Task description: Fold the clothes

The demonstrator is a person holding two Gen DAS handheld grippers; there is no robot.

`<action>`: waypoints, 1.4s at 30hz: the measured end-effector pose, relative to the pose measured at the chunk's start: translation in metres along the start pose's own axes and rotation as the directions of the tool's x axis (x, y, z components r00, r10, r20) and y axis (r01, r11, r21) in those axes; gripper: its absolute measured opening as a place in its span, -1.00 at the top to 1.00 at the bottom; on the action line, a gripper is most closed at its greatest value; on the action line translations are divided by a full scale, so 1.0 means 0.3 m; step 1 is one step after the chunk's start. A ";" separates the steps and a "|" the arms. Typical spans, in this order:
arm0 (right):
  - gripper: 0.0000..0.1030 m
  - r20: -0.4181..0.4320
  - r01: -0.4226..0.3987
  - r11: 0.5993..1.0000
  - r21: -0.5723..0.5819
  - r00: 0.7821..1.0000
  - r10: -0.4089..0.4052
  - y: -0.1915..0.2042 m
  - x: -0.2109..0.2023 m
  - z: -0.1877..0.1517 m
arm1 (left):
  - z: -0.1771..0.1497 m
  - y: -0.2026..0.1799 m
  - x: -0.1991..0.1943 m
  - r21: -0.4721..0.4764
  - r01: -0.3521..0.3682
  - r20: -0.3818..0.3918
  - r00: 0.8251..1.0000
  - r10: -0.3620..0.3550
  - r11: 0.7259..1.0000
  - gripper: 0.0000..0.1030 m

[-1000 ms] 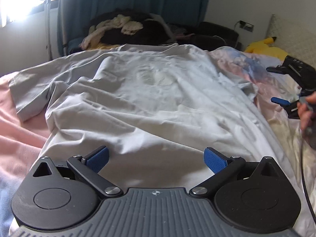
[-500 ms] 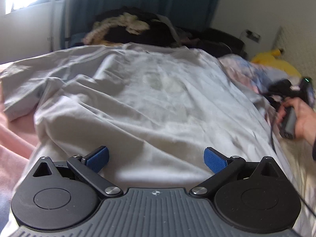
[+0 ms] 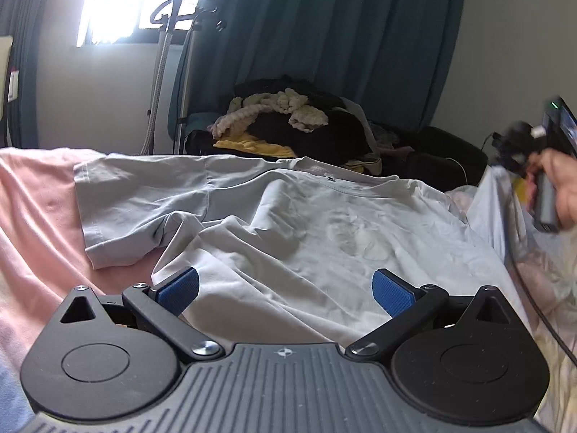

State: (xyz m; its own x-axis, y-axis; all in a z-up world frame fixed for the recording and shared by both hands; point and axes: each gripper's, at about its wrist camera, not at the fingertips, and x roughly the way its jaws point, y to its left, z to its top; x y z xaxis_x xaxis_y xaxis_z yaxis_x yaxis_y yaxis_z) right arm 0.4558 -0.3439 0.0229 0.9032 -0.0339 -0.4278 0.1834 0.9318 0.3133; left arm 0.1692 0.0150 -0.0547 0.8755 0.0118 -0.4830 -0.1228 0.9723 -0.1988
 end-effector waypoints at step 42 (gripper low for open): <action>0.90 -0.384 -0.393 0.721 -0.571 0.904 0.188 0.177 -0.222 -0.509 | -0.048 0.020 0.065 -0.032 -0.041 -0.130 0.991 0.037 0.999 -0.99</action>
State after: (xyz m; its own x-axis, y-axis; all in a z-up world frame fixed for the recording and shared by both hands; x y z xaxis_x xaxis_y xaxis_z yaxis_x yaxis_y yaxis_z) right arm 0.3461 -0.2370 -0.0614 0.7017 0.2833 -0.6537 -0.4442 0.8913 -0.0906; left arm 0.1789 0.0177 -0.0777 0.8023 0.0172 -0.5967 -0.1739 0.9630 -0.2060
